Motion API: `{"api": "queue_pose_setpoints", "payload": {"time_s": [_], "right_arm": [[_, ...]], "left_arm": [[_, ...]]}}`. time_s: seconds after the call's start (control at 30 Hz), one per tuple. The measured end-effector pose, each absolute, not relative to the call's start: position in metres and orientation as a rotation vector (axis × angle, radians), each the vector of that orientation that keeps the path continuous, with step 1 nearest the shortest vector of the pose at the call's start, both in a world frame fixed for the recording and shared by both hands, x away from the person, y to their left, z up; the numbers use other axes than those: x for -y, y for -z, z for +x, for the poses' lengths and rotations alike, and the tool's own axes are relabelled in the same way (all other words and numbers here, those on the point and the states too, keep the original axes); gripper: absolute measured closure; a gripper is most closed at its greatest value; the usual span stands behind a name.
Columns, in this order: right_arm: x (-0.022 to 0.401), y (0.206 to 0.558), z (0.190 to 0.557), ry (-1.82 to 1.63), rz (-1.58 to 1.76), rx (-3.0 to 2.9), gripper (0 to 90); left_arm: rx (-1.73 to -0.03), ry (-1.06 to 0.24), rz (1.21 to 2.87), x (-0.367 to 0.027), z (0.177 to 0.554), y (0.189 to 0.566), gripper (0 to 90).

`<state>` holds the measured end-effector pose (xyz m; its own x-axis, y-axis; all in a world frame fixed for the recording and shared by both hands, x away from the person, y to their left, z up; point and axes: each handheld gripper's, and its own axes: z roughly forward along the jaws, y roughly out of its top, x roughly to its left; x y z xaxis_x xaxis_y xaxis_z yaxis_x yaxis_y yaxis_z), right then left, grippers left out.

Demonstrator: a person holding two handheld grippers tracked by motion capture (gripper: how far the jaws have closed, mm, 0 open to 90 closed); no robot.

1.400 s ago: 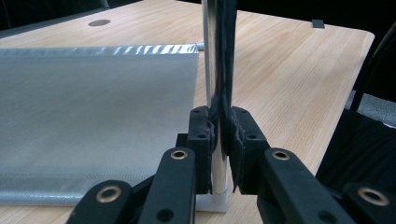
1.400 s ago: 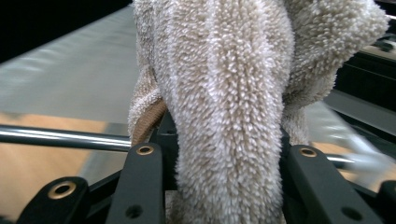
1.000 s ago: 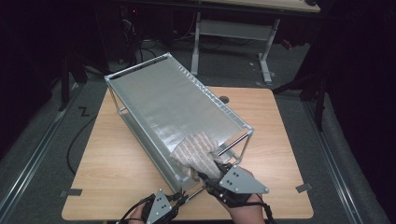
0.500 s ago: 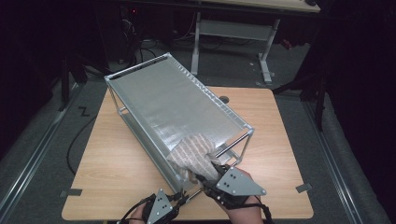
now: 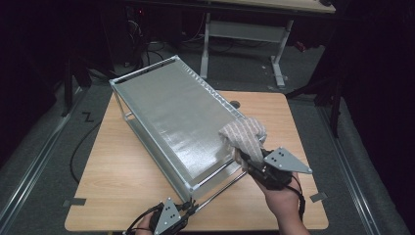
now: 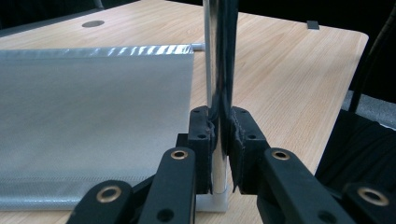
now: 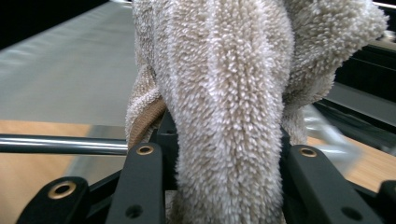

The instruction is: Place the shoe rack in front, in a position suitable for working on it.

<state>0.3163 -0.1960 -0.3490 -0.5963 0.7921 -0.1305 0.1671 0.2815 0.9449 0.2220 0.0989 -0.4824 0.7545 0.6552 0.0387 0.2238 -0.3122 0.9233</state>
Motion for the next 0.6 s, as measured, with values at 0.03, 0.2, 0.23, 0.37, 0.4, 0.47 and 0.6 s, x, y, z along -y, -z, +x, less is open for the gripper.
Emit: {"api": "queue_pose_setpoints", "payload": {"time_s": [0.03, 0.2, 0.23, 0.37, 0.4, 0.47, 0.6], "right_arm": [[0.199, 0.349, 0.319, -1.329, 0.869, -1.942, 62.3], [0.212, 0.348, 0.33, -1.301, 0.924, -1.906, 62.3], [0.215, 0.348, 0.332, -1.298, 0.935, -1.903, 62.3], [0.223, 0.346, 0.339, -1.271, 0.973, -1.884, 62.3], [0.226, 0.346, 0.342, -1.261, 0.973, -1.879, 62.3], [0.23, 0.346, 0.344, -1.251, 0.995, -1.869, 62.4], [0.238, 0.346, 0.341, -1.255, 1.012, -1.85, 62.8]], "left_arm": [[-0.675, -0.502, 1.88, -0.099, 0.222, 0.482, 80.1], [-0.675, -0.502, 1.882, -0.099, 0.222, 0.482, 80.1], [-0.675, -0.502, 1.881, -0.099, 0.222, 0.482, 80.1], [-0.676, -0.5, 1.88, -0.099, 0.222, 0.482, 80.1], [-0.676, -0.497, 1.88, -0.099, 0.223, 0.482, 80.1], [-0.676, -0.495, 1.878, -0.098, 0.223, 0.482, 80.1], [-0.673, -0.491, 1.875, -0.097, 0.224, 0.483, 80.1]]}}
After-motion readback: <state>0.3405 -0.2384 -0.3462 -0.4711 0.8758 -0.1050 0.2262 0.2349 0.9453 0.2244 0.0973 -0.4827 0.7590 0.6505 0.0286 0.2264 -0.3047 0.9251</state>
